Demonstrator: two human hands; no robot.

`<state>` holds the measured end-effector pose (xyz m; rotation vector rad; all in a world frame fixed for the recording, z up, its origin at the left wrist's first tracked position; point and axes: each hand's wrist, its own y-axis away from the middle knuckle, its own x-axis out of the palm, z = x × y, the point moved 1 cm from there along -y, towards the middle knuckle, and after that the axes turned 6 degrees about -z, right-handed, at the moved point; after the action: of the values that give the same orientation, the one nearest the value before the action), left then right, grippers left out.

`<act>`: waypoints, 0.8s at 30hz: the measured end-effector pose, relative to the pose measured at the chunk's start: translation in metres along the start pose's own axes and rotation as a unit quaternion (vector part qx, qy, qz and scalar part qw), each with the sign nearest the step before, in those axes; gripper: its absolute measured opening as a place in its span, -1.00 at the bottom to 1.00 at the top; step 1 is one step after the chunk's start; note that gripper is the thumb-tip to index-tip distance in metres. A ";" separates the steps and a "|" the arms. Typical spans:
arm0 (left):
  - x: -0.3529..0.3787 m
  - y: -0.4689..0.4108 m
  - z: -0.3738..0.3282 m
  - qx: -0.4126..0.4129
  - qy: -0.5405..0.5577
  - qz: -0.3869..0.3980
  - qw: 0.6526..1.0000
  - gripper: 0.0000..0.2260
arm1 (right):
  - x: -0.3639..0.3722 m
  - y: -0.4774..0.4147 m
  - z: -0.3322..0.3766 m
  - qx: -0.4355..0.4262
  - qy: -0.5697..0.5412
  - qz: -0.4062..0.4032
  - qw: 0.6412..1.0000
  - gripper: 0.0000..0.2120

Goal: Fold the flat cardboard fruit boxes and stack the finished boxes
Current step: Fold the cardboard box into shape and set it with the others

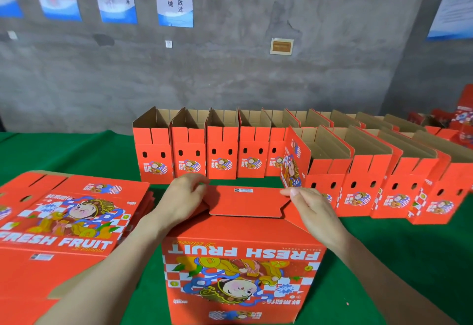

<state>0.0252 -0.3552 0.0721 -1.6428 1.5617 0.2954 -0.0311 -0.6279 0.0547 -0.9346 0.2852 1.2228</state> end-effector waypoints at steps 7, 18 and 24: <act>0.007 -0.008 0.003 -0.037 -0.154 0.161 0.974 -0.28 | 0.000 -0.034 0.010 -0.005 0.128 0.204 0.971 -0.45; 0.021 -0.019 -0.003 -0.050 -0.230 0.165 0.958 -0.27 | 0.012 -0.049 0.013 0.028 0.241 0.239 0.940 -0.26; 0.024 -0.017 -0.004 -0.055 -0.248 0.151 0.955 -0.24 | 0.018 -0.038 0.007 -0.007 0.282 0.204 0.938 -0.29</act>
<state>0.0438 -0.3771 0.0658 -1.2706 1.4135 0.8991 0.0066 -0.6119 0.0648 -1.2703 0.9672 1.3055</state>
